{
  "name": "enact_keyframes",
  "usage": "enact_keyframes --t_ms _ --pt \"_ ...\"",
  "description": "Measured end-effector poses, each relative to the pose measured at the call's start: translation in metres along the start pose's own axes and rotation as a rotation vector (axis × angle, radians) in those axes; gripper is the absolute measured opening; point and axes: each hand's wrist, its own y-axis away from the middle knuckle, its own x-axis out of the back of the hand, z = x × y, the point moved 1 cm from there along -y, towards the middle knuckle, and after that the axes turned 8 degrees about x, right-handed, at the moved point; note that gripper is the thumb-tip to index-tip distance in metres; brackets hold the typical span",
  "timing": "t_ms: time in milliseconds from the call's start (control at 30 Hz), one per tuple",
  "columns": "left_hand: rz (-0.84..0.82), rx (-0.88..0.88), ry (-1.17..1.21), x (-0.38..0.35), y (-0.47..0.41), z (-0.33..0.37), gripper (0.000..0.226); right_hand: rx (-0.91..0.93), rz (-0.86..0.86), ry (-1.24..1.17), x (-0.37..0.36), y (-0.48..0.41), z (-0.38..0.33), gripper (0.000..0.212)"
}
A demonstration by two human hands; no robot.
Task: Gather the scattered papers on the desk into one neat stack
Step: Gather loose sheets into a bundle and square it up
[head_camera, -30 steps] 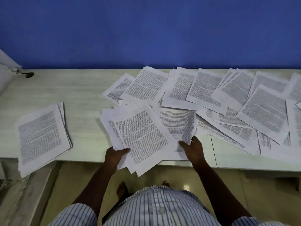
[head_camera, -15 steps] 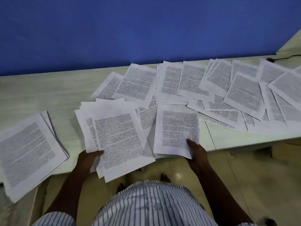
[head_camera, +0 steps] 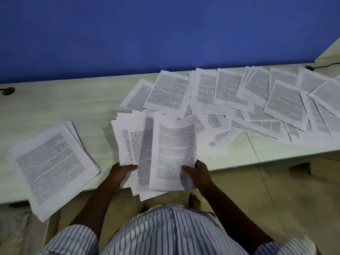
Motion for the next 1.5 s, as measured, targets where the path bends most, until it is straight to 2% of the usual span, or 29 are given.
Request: enact_keyframes --t_ms 67,233,333,400,500,567,633,733,800,867,967,1033,1067,1133,1200,1300,1433,1500 --pt "0.004 0.013 -0.039 0.006 0.002 0.002 0.047 0.059 -0.034 0.181 -0.019 -0.001 -0.002 0.034" --pt "-0.010 -0.002 -0.007 0.019 -0.002 0.001 0.044 0.117 -0.053 0.403 -0.042 -0.006 -0.015 0.040" --pt "-0.025 -0.021 -0.029 0.025 0.002 0.001 0.060 0.145 -0.043 0.500 -0.042 -0.013 -0.019 0.066" --pt "-0.032 -0.009 -0.031 0.025 0.007 0.005 0.065 0.188 0.024 0.599 -0.039 -0.022 -0.020 0.074" --pt "-0.046 -0.005 -0.052 0.022 0.002 0.005 0.063 0.183 0.002 0.741 -0.037 -0.035 -0.028 0.066" --pt "-0.111 -0.006 -0.042 0.017 0.000 0.003 0.075 0.177 -0.105 0.812 -0.045 -0.036 -0.029 0.061" --pt "-0.100 -0.034 -0.071 0.008 -0.003 0.000 0.088 0.227 -0.206 0.852 -0.054 -0.034 -0.028 0.056" --pt "-0.005 -0.106 -0.111 -0.004 -0.006 -0.006 0.057 0.291 -0.310 0.860 -0.055 -0.042 -0.026 0.047" --pt "-0.014 -0.111 -0.022 -0.004 -0.005 -0.006 0.048 0.321 -0.324 0.814 -0.045 -0.053 -0.030 0.041" --pt "0.002 -0.123 0.026 0.000 0.002 -0.001 0.039 0.339 -0.265 0.711 -0.031 -0.066 -0.036 0.039" --pt "-0.017 -0.146 0.081 0.001 0.019 0.007 0.039 0.298 -0.198 0.487 -0.016 -0.082 -0.052 0.052" --pt "-0.055 -0.161 0.115 0.000 0.034 0.013 0.043 0.186 -0.275 0.262 -0.015 -0.091 -0.066 0.069" --pt "-0.065 -0.167 0.118 -0.002 0.041 0.016 0.045 0.180 -0.353 0.143 -0.017 -0.095 -0.073 0.069" --pt "-0.102 -0.174 0.088 -0.009 0.056 0.025 0.046 0.180 -0.519 -0.042 -0.024 -0.093 -0.091 0.050" --pt "-0.110 -0.165 0.052 -0.019 0.066 0.034 0.042 0.184 -0.644 -0.110 -0.034 -0.086 -0.106 0.041" --pt "-0.017 -0.187 0.032 -0.032 0.069 0.041 0.042 0.216 -0.727 -0.136 -0.046 -0.082 -0.117 0.030" --pt "0.166 -0.257 0.163 -0.034 0.074 0.051 0.038 0.176 -0.734 -0.229 -0.039 -0.094 -0.128 0.033" --pt "0.234 -0.346 0.185 -0.037 0.086 0.065 0.033 0.131 -0.706 -0.222 -0.032 -0.104 -0.133 0.029"
